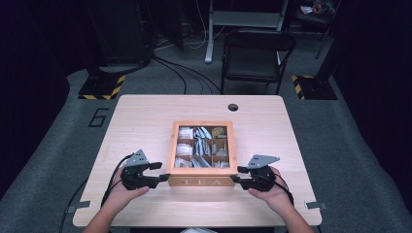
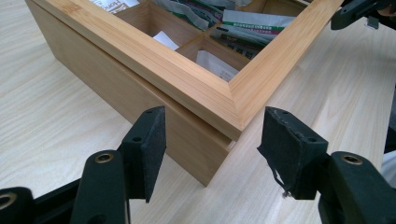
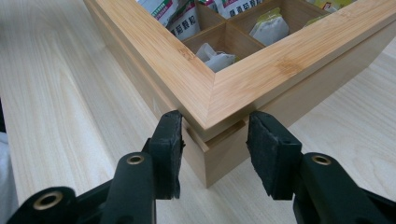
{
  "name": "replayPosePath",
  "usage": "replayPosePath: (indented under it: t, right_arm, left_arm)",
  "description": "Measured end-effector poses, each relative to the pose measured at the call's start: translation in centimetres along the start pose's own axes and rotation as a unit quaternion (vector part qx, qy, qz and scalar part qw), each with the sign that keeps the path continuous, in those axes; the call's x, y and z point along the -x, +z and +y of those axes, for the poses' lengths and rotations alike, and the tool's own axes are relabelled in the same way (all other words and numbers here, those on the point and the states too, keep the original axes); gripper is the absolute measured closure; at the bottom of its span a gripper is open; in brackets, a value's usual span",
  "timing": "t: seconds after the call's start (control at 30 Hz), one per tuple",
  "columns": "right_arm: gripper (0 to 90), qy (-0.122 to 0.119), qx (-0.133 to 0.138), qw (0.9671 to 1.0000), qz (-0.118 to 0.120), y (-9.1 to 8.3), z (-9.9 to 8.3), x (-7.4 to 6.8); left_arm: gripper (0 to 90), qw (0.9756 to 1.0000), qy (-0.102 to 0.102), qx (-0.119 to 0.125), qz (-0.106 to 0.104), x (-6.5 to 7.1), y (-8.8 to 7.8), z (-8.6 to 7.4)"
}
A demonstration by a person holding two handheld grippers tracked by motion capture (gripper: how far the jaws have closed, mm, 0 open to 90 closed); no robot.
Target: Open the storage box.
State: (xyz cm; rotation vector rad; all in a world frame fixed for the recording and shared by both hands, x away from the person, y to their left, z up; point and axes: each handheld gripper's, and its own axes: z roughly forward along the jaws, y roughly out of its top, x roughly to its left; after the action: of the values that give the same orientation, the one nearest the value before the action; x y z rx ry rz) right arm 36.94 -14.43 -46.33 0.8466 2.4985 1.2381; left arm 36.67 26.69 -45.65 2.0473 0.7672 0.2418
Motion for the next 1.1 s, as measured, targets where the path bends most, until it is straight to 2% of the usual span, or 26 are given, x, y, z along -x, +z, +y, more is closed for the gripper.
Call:
replayPosePath:
  t: [0.03,0.2,0.23,0.33,0.43,0.57,0.7,1.03,1.1]
  right_arm:
    - [54.9,-0.005,0.003,1.0000,0.002,0.0,0.0,0.1]
    - [54.8,0.007,0.000,1.0000,-0.002,-0.3,0.3,-0.1]
    - [54.9,0.001,0.001,1.0000,-0.001,-0.3,0.4,0.0]
    - [54.9,0.013,0.005,0.9999,0.002,-0.5,0.5,0.0]
    - [54.8,0.010,0.009,0.9999,0.004,-0.6,0.6,0.1]
    - [54.8,0.018,0.008,0.9998,0.003,-0.7,0.7,0.0]
    - [54.9,0.015,0.012,0.9998,0.006,-0.7,0.7,0.1]
    - [54.9,0.020,0.014,0.9997,0.004,-0.8,0.8,0.1]
    - [54.8,0.021,0.013,0.9997,0.005,-0.8,0.8,0.1]
  left_arm:
    - [40.1,1.0000,0.001,-0.002,-0.002,0.1,0.0,0.0]
    - [40.1,1.0000,0.006,-0.008,-0.001,0.1,0.1,0.0]
    - [40.2,0.9999,0.007,-0.010,-0.003,0.2,0.1,0.0]
    - [40.8,0.9999,0.008,-0.014,-0.004,0.3,0.4,0.0]
    - [42.3,0.9998,0.010,-0.020,-0.002,0.6,0.8,0.0]
    - [46.6,0.9996,0.001,-0.026,0.007,0.9,1.1,0.1]
    - [49.0,0.9995,-0.007,-0.024,0.018,1.3,1.2,0.4]
    - [48.2,0.9987,-0.032,-0.027,0.027,2.2,1.5,1.0]
    - [48.2,0.9983,-0.036,-0.023,0.039,2.2,1.5,1.1]
